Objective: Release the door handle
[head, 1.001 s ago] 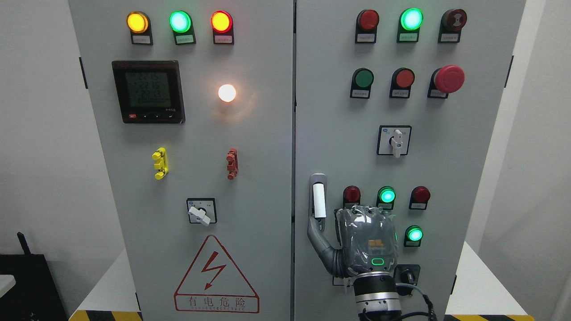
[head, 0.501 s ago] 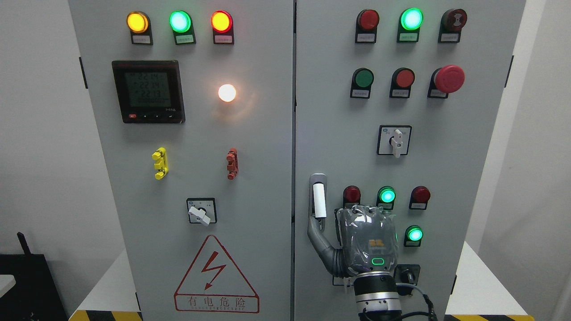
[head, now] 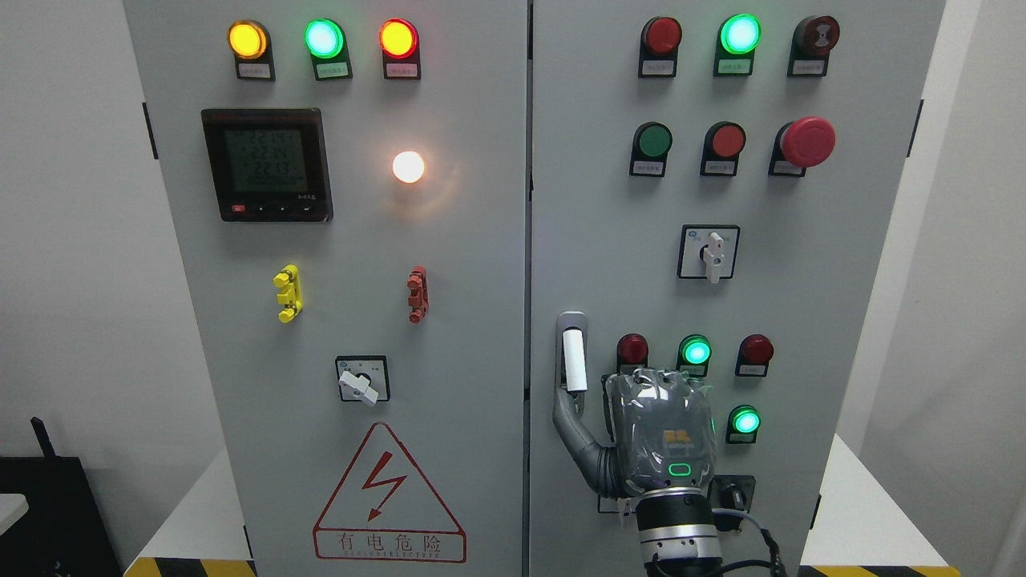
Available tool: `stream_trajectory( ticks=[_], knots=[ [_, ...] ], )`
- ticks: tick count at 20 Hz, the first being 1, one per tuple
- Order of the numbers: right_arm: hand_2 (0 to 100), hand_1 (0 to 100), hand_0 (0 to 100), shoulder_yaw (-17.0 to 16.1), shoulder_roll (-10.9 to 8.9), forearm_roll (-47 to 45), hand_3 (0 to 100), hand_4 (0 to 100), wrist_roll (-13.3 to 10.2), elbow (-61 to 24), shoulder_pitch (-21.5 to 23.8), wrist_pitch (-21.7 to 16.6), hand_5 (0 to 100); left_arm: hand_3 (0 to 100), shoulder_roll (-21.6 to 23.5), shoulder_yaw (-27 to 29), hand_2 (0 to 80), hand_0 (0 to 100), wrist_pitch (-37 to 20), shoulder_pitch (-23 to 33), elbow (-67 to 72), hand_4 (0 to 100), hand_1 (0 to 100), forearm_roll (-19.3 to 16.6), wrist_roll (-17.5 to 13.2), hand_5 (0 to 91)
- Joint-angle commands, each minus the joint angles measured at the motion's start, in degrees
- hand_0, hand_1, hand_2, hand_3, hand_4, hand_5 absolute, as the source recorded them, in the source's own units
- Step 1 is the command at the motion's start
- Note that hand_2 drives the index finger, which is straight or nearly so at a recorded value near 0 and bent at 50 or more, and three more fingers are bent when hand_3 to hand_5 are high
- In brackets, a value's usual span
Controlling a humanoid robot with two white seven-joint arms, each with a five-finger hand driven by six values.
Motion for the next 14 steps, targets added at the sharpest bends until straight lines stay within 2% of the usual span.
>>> stream_trajectory(
  ticks=[1, 14],
  knots=[
    [100, 7, 51, 0.0, -0.01, 0.0, 100, 100, 0.0, -0.1, 0.0, 0.0, 97, 0, 0.0, 0.1, 0.0, 12, 0.0, -0.2, 0.5, 0, 39, 0.0, 0.0, 0.0],
    [100, 7, 50, -0.4, -0.01, 0.0, 100, 100, -0.1, -0.2, 0.1, 0.0, 97, 0, 0.0, 0.1, 0.0, 12, 0.0, -0.2, 0.5, 0, 39, 0.0, 0.0, 0.0]
  ],
)
